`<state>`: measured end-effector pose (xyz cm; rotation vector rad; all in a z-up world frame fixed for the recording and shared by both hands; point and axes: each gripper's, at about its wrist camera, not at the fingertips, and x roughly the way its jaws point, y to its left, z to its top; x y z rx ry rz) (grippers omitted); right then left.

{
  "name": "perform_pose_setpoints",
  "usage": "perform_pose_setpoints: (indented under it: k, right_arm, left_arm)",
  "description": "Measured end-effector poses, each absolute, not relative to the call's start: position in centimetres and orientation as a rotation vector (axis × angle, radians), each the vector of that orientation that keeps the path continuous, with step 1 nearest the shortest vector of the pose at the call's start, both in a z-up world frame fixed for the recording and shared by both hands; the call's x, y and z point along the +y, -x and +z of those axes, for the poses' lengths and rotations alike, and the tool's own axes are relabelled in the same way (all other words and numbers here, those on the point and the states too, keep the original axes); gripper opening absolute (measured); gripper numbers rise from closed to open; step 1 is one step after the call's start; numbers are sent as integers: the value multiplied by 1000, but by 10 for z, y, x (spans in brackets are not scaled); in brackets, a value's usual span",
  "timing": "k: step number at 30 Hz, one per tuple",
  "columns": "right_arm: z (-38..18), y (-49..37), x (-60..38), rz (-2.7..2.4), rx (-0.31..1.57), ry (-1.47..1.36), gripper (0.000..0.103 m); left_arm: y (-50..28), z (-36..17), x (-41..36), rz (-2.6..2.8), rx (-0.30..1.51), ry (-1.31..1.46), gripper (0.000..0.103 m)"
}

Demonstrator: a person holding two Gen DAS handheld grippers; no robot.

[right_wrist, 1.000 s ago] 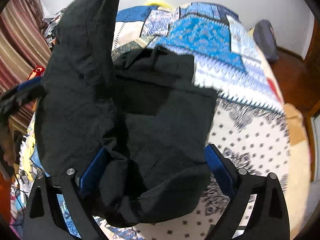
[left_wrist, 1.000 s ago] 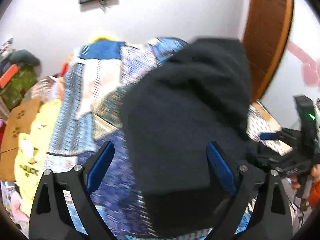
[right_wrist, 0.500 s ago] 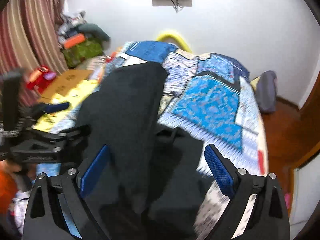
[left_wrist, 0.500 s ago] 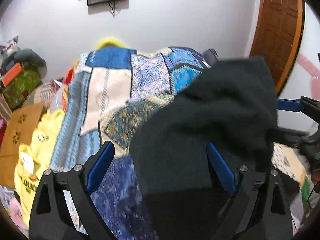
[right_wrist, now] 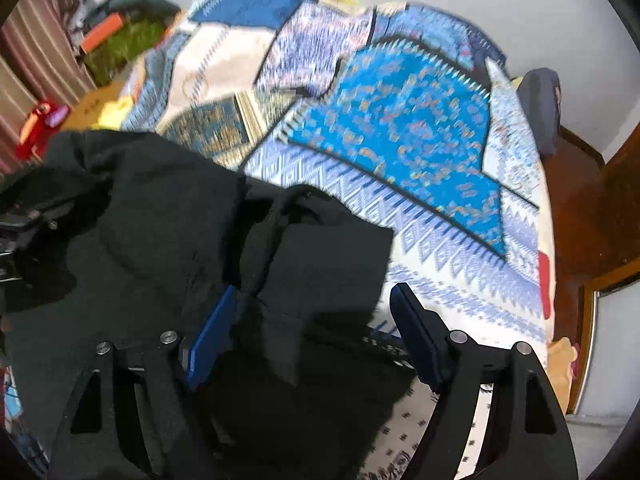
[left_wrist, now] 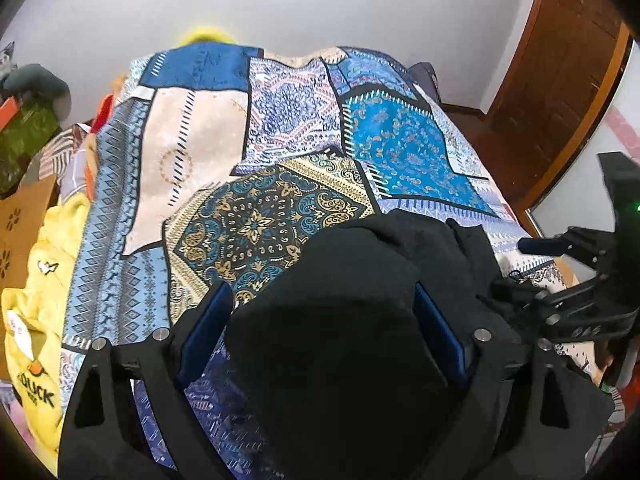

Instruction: Fold large clothes

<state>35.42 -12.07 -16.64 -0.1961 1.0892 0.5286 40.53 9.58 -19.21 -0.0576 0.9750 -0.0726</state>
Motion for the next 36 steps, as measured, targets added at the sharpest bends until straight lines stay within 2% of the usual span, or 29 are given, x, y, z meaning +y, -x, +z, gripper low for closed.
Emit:
perform_pose_setpoints:
  k: [10, 16, 24, 26, 29, 36]
  right_arm:
    - [-113, -301, -150, 576, 955, 104, 77]
    - [-115, -273, -180, 568, 971, 36, 77]
    - [-163, -263, -212, 538, 1093, -77, 77]
    - [-183, -271, -216, 519, 1149, -116, 77]
    - [-209, -283, -216, 517, 1229, -165, 77]
    - [-235, -305, -211, 604, 1264, -250, 78]
  left_arm:
    - [-335, -148, 103, -85, 941, 96, 91]
    - [-298, -158, 116, -123, 1016, 199, 92]
    - [-282, -194, 129, -217, 1083, 453, 98]
    - [-287, -201, 129, -232, 1091, 509, 103]
    - [-298, -212, 126, -287, 1102, 578, 103]
    - [-317, -232, 126, -365, 1117, 653, 103]
